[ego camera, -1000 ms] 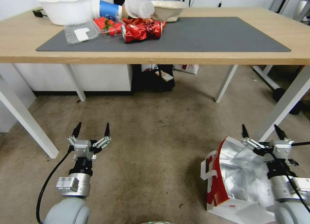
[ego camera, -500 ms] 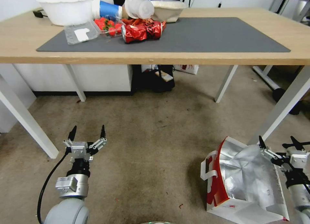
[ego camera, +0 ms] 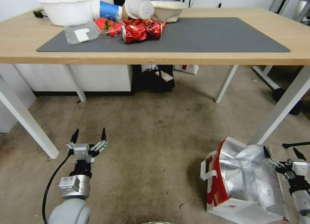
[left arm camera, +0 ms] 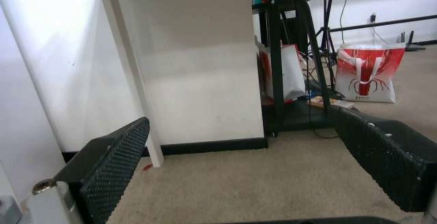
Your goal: Pick up the food delivery bag from the floor and place it on the table.
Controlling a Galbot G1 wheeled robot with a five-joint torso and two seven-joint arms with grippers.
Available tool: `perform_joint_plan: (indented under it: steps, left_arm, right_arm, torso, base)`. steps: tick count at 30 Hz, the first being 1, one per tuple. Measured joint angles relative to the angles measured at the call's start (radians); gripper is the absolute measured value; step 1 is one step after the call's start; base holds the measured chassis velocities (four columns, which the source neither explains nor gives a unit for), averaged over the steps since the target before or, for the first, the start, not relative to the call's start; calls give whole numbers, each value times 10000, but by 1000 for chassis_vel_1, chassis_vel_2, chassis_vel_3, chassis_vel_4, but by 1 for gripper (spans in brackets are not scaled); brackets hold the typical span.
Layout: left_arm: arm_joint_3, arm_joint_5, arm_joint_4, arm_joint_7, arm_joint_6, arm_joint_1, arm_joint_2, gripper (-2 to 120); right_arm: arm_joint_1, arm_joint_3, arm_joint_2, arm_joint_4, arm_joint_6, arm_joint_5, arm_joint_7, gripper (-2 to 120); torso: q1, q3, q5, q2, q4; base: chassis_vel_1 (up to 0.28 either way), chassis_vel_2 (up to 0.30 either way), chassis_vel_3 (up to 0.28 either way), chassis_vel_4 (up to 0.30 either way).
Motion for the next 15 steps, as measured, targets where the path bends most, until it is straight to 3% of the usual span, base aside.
perform_joint_plan:
  steps: [15]
  left_arm:
    - [31,186,-12,156,-191,61,-76,91]
  right_arm:
    - [419,-407,-272,-697,-211,82,125,99]
  torso:
    - [1,0,-1,3,0]
  base:
    - [0,0,0,0]
